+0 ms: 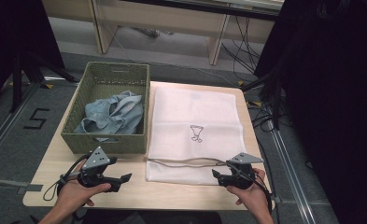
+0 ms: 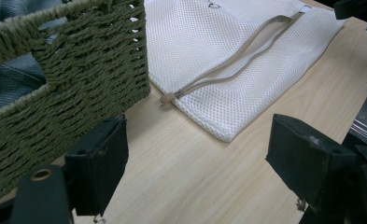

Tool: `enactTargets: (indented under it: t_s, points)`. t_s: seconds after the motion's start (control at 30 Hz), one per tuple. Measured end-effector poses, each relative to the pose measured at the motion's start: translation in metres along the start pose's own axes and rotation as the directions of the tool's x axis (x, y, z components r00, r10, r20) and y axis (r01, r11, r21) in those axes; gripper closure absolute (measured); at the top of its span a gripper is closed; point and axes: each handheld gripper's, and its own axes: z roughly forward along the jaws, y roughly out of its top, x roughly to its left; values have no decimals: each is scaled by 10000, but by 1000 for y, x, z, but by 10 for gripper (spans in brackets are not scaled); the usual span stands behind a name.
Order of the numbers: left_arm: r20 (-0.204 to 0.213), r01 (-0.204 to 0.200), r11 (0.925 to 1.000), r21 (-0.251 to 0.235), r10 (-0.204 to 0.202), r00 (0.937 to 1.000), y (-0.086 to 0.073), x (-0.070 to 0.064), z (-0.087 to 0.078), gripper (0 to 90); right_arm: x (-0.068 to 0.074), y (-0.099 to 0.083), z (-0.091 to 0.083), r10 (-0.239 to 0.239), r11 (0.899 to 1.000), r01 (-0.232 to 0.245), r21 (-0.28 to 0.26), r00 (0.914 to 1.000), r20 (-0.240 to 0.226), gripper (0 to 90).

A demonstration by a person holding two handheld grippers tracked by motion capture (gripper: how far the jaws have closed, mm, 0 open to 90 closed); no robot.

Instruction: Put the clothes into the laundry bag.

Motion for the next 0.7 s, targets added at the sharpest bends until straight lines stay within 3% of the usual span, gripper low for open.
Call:
enactTargets:
  t_s: [0.07, 0.1, 0.17, 0.27, 0.3, 0.37, 0.4, 0.57, 0.6, 0.7]
  points:
    - [-108, 67, 10000, -31, -67, 9999, 0, -1, 0, 200, -1, 0, 0, -141, 9999, 142, -41, 9999, 78, 317]
    - [-75, -118, 9999, 107, 119, 9999, 0, 1, -1, 200, -2, 1, 2, -386, 9991, 388, -166, 9992, 114, 317]
    - [-89, 27, 10000, 31, -27, 10000, 0, 0, 0, 200, -2, 4, 6, -527, 9986, 527, -42, 9985, 137, 316]
    - [-64, -64, 9999, 153, 65, 10000, 0, 1, 0, 200, -1, 7, 9, -402, 9991, 400, 166, 9991, 136, 316]
    - [-65, 47, 9999, 99, -47, 10000, 0, 0, 0, 200, -4, 9, 13, -737, 9971, 733, 218, 9971, 185, 315]
    - [-49, -26, 9999, 101, 27, 10000, 0, 0, 1, 200, -5, 11, 17, -562, 9976, 555, 403, 9983, 169, 309]
    - [8, -24, 10000, 84, 24, 10000, 0, 1, 1, 200, -8, 11, 18, -905, 9951, 897, 413, 9957, 193, 291]
    - [-10, -8, 10000, 65, 8, 10000, 0, 0, 2, 200, -10, 16, 29, -1267, 9903, 1261, 588, 9919, 69, 283]
    - [-26, -22, 9999, 116, 22, 10000, 0, 1, 2, 200, -9, 20, 37, -1615, 9852, 1606, 606, 9868, 103, 286]
    - [-72, 60, 10000, 59, -59, 10000, 0, 1, 2, 200, -9, 25, 44, -2021, 9761, 2001, 850, 9792, 152, 294]
